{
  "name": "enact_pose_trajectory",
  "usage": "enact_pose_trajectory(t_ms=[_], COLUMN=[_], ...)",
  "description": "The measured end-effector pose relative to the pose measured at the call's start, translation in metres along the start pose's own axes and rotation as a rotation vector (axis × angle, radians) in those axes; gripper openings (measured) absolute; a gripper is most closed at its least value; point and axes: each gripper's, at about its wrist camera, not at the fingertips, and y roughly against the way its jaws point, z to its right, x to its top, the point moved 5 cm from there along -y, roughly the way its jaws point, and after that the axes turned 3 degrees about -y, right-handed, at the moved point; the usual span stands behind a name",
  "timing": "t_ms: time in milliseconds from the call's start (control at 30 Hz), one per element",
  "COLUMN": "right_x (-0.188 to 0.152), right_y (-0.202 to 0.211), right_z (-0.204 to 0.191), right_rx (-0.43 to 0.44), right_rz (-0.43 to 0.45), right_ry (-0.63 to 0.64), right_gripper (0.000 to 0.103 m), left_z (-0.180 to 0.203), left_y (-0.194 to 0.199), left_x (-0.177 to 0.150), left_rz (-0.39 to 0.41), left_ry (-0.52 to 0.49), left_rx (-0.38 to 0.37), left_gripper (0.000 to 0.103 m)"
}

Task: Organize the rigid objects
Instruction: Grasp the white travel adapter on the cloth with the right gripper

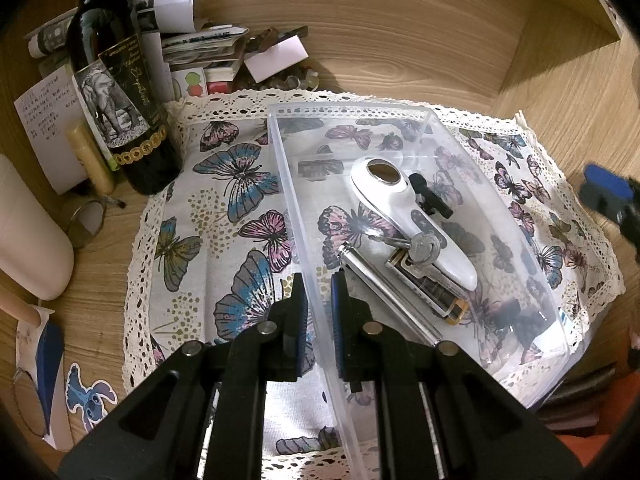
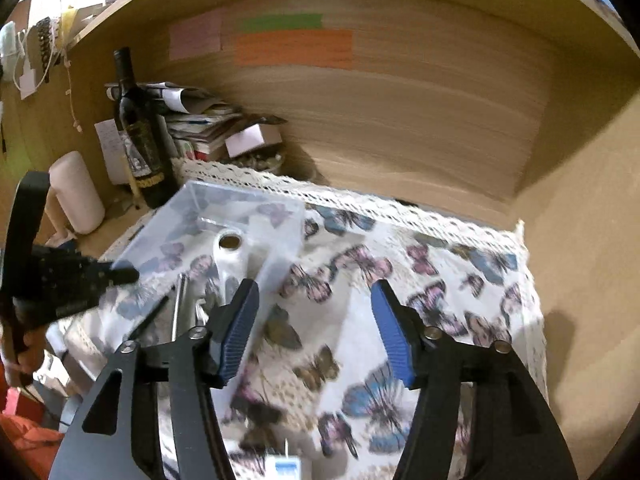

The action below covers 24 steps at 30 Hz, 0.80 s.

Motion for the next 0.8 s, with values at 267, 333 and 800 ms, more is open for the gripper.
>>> enact_pose_trajectory(t_ms=[267,333,800], right_x=[-0.053,-0.068,-0.12], right_y=[-0.001,-0.004,-0.013], right_z=[0.007,0.008,0.007], right_rx=[-0.004,0.007,0.099], right_rz=[-0.088,-0.127,-0.245], right_ry=[-0.053,-0.069,-0.122], right_gripper=[0.057,0.057,0.034], left_z=[0.002,0.002,0.003], left_y=[0.0,0.0,0.0], left_x=[-0.001,-0.001,-0.003], left_rz=[0.0,-0.002,0.003], left_ry=[-0.013,-0.013,-0.013], left_rx=[0.016,0.018,0.031], left_gripper=[0.011,0.011,0.011])
